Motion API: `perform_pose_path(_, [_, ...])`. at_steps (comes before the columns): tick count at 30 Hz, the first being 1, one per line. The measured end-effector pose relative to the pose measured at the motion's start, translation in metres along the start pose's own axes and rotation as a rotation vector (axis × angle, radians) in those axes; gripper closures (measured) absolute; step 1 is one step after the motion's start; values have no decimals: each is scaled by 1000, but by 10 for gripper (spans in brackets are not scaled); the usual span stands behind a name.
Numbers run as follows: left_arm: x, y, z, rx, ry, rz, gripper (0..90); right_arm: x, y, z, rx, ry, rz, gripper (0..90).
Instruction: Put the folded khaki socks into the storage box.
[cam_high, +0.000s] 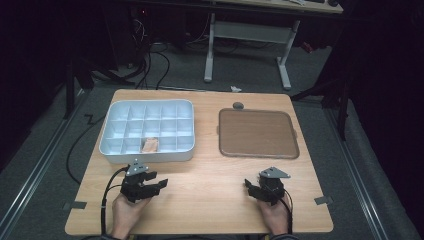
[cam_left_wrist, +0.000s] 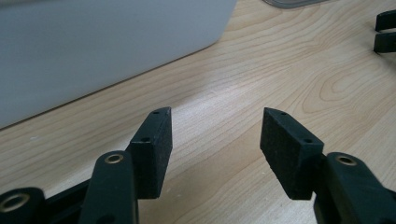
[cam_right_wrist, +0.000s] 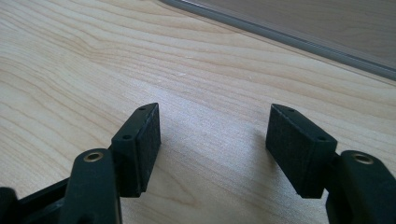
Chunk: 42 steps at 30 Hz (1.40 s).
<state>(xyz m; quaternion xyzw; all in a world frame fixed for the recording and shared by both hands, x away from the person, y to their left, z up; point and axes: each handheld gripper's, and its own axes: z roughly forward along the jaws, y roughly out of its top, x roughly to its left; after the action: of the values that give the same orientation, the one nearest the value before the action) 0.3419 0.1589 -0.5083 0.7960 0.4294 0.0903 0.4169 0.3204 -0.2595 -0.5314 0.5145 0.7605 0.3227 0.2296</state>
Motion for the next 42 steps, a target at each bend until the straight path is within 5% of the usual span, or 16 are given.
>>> perform_pose_path(35, [-7,-3,31,57,63,70,434,0,0,0,0,0,1,353])
perform_pose_path(42, [-9,-4,34,38,74,81,425,0,0,0,0,0,0,354])
